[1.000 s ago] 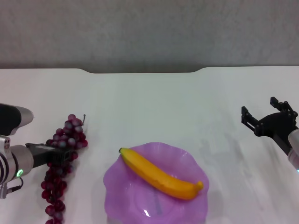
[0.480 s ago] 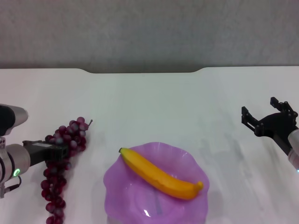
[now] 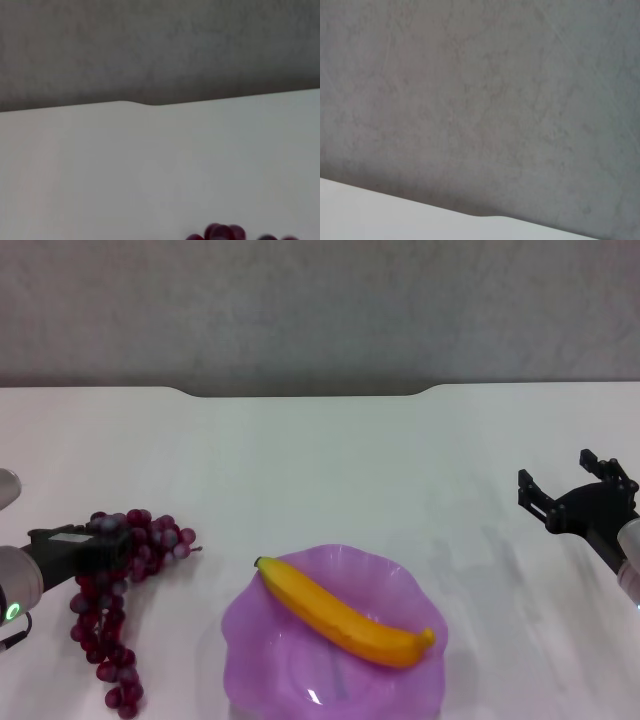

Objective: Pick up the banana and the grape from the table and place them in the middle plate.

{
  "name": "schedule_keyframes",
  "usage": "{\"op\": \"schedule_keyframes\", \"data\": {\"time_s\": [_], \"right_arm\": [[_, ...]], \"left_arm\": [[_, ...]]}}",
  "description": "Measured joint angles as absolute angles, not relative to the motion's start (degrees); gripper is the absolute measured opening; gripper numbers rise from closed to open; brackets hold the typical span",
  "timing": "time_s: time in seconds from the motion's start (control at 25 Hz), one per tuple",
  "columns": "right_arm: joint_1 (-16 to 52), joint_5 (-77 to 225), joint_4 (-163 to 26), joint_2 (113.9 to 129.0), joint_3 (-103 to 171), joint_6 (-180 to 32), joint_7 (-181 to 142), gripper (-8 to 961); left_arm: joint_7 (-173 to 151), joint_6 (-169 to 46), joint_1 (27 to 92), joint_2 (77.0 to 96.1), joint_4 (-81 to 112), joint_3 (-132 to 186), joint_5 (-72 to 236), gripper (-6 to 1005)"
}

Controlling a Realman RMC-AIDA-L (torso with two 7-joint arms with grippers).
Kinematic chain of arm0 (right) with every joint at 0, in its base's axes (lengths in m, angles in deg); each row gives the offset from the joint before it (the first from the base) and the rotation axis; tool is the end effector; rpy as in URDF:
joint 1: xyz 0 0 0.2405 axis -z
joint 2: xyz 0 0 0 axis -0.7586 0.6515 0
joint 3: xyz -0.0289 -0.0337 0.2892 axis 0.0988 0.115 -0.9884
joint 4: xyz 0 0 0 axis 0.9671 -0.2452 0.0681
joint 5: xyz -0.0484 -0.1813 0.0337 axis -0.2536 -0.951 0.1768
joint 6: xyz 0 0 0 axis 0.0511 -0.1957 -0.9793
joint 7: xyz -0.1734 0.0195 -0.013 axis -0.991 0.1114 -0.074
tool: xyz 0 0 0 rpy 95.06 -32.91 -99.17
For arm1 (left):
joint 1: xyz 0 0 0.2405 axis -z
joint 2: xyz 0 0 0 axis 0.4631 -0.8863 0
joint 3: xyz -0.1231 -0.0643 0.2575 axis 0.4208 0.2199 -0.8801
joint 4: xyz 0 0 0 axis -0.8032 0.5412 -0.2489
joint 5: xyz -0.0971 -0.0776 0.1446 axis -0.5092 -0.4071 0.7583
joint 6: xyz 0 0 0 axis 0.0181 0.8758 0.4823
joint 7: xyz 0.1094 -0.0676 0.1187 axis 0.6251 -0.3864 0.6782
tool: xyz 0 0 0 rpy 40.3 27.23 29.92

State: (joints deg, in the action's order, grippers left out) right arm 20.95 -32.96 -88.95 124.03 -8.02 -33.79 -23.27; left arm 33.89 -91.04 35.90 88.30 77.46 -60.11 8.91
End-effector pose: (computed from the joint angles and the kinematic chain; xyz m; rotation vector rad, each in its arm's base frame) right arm 0.3406 0.3890 -0.0582 -1.8307 0.5468 0.4354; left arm -0.3493 0.3552 -0.0324 -1.9193 -1.0371 -0.2218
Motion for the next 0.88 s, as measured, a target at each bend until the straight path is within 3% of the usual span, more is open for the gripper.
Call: {"op": "schedule_keyframes", "data": {"time_s": [0.6, 0.88], "right_arm": [[21.0, -33.0, -88.9, 124.03, -8.0, -33.7, -23.3, 885], [21.0, -33.0, -88.9, 124.03, -8.0, -33.7, -23.3, 885]], "left_arm": [[59.1, -92.3, 31.4, 88.15, 81.5, -59.4, -18.2, 343], [67.6, -104.7, 28.9, 88.17, 88.2, -53.8, -26.9, 330]]}}
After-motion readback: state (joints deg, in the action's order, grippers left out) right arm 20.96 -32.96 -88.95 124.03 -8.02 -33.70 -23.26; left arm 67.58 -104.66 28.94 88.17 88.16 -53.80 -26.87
